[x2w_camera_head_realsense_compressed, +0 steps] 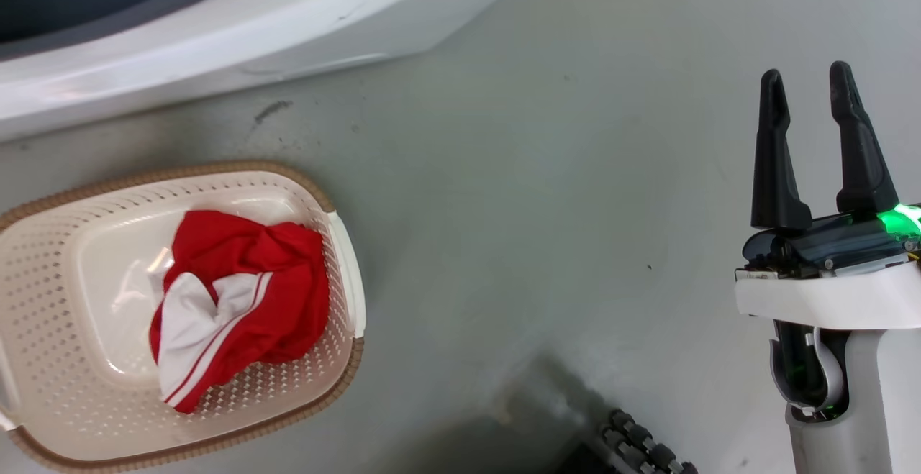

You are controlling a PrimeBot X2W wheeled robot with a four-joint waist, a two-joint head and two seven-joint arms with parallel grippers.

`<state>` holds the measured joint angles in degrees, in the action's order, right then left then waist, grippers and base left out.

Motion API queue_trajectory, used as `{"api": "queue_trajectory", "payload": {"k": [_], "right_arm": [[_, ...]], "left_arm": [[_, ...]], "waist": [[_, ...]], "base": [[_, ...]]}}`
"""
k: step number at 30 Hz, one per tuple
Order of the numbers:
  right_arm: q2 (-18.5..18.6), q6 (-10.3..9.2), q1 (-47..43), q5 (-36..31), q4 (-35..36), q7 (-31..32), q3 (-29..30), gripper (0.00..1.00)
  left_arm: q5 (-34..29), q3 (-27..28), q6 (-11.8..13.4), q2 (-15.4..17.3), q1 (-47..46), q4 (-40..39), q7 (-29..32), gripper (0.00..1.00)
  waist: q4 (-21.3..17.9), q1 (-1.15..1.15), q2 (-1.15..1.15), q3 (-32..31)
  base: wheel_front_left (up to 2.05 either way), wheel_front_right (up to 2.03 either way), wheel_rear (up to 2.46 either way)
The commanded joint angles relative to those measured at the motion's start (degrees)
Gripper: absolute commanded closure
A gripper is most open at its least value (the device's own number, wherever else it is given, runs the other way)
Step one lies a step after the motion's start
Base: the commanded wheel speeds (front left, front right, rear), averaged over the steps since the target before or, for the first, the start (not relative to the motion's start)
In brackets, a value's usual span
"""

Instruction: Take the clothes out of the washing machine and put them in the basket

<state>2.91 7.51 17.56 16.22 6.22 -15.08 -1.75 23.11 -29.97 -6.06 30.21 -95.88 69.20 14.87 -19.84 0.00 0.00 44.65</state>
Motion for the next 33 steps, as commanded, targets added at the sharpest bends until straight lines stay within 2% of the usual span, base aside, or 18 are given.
{"api": "queue_trajectory", "payload": {"k": [1,10,18,27,33], "right_arm": [[-0.05,-0.04,-0.60,-0.56,-0.17,-0.14,0.09,0.00],[-0.05,-0.04,-2.99,-3.64,-1.18,-0.14,0.45,0.00],[-0.04,-0.04,-6.92,-6.35,-2.30,-0.13,-0.01,0.00],[-0.04,-0.04,-11.86,-8.01,-3.67,-0.13,0.18,0.00],[-0.03,-0.04,-14.88,-9.06,-4.23,-0.14,0.10,0.00]], "left_arm": [[0.70,0.26,-0.29,-0.58,2.58,0.25,-2.32,1.00],[4.20,0.31,-1.22,-4.61,13.68,0.10,-13.30,1.00],[6.81,-1.88,-1.34,-8.69,24.75,-4.05,-23.13,1.00],[8.67,-3.08,-1.19,-8.16,35.69,-13.52,-28.94,1.00],[8.30,-3.36,1.74,-6.53,43.15,-25.62,-29.57,1.00]], "waist": [[1.33,0.00,0.00,-2.97],[4.40,0.00,0.00,-10.91],[7.63,0.00,0.00,-18.90],[10.40,0.00,0.00,-27.66],[11.90,0.00,0.00,-32.31]], "base": [[0.00,0.00,0.00],[0.00,0.00,0.00],[0.00,0.00,0.00],[0.00,0.00,0.00],[0.00,0.00,0.00]]}}
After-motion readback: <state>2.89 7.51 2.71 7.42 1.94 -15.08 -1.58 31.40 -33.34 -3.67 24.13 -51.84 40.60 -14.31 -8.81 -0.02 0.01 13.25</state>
